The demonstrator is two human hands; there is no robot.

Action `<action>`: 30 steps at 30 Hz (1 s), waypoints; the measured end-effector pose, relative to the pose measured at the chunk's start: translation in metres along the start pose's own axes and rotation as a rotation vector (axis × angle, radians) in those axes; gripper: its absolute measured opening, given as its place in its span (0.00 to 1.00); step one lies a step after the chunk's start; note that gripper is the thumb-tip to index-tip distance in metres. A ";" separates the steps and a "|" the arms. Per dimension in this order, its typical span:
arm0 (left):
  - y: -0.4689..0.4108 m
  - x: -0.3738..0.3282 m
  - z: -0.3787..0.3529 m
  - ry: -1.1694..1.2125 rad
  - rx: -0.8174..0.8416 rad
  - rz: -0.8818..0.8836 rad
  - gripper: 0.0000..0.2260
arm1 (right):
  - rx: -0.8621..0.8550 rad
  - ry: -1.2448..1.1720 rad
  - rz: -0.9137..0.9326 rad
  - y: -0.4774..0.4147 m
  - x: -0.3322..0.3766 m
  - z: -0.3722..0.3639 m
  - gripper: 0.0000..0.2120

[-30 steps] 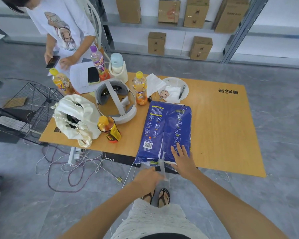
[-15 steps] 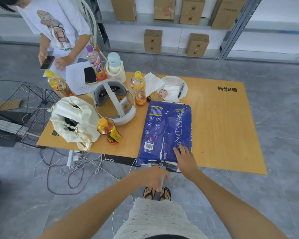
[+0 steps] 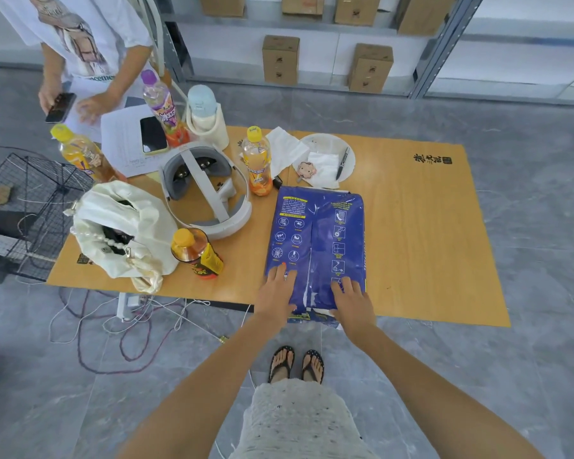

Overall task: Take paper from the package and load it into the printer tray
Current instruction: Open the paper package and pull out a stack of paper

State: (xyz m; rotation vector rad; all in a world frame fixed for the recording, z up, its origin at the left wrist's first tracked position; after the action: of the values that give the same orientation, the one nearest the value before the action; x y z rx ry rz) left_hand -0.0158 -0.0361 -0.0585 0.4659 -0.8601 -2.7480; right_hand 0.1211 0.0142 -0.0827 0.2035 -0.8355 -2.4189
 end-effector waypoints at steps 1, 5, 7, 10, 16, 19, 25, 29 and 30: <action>-0.004 0.000 -0.003 -0.046 0.015 0.006 0.30 | 0.008 -0.009 0.010 -0.001 0.000 -0.001 0.27; -0.011 0.004 -0.006 -0.079 0.007 -0.028 0.25 | 0.031 -0.037 0.060 0.002 -0.006 -0.001 0.22; -0.010 0.007 -0.005 -0.034 -0.008 -0.079 0.20 | 0.024 -0.063 0.069 0.006 -0.010 0.000 0.19; -0.002 0.013 0.001 0.132 -0.094 -0.125 0.12 | -0.024 -0.138 0.061 0.010 -0.014 0.001 0.15; 0.011 0.043 0.012 0.648 -0.278 0.045 0.09 | -0.293 -0.399 -0.015 0.025 -0.028 0.017 0.06; 0.016 0.063 0.013 0.863 -0.349 0.214 0.07 | -0.347 -0.526 -0.118 0.035 -0.043 0.021 0.10; 0.007 0.081 -0.001 1.016 -0.292 0.469 0.11 | -0.423 -1.037 -0.410 0.042 -0.085 0.008 0.12; 0.008 0.091 -0.005 1.015 -0.280 0.541 0.14 | -0.433 -1.312 -0.468 0.043 -0.092 0.000 0.05; 0.009 0.090 -0.005 1.040 -0.285 0.554 0.14 | -0.440 -1.347 -0.451 0.043 -0.090 0.000 0.05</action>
State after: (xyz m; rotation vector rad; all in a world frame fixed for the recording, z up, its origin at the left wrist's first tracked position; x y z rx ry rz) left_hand -0.0963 -0.0736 -0.0777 1.2009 -0.2472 -1.6976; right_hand 0.2155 0.0371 -0.0602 -1.7123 -0.7224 -2.9057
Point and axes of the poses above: each hand's wrist, its own y-axis away from the middle knuckle, its own z-axis out of the back of the hand, x = y × z, the point moved 9 cm from there along -y, towards the middle knuckle, and after that the axes turned 12 degrees about x, right-handed, at the moved point
